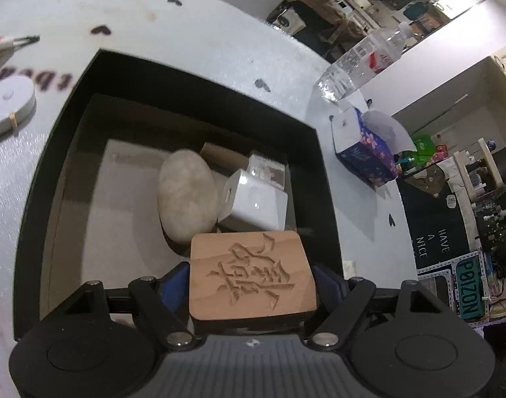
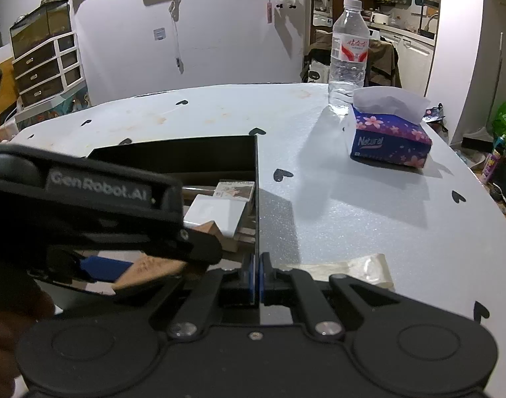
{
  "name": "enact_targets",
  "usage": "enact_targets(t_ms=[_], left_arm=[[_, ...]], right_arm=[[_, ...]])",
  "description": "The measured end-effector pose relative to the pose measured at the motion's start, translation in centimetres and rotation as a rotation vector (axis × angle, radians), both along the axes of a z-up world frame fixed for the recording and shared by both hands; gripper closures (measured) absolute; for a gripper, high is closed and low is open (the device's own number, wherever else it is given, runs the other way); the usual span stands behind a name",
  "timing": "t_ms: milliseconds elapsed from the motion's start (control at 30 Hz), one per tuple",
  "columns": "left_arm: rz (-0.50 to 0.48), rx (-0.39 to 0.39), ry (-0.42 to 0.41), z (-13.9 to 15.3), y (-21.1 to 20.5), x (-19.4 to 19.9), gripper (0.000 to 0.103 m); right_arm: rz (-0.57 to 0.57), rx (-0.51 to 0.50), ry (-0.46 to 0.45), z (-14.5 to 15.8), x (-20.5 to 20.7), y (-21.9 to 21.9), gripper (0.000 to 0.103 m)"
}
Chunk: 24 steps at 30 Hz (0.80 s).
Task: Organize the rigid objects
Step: 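Carry the carved wooden block into the black box and release it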
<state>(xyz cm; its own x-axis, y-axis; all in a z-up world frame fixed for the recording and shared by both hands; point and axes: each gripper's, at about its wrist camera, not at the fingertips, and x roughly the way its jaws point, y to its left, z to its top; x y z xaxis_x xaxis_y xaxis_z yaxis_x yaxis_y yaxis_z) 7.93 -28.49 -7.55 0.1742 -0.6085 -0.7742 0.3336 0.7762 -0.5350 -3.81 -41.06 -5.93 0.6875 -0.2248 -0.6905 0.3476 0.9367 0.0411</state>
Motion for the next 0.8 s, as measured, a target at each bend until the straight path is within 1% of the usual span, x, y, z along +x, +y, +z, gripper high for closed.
enact_targets(t_ms=[67,133,600,800], left_arm=[[0.005,0.004,-0.005,-0.1,0.1,0.0,0.022],[0.003,-0.003,0.001,-0.1,0.2,0.1,0.016],[-0.026,-0.007,-0.009,0.4,0.4,-0.2,0.016],[-0.029,-0.008,-0.042,1.4,0.8,-0.7,0.011]], right_arm=[[0.001,0.001,0.001,0.0,0.0,0.0,0.099],[0.002,0.001,0.001,0.0,0.0,0.0,0.099],[0.001,0.002,0.000,0.0,0.0,0.0,0.099],[0.001,0.004,0.000,-0.1,0.0,0.0,0.099]])
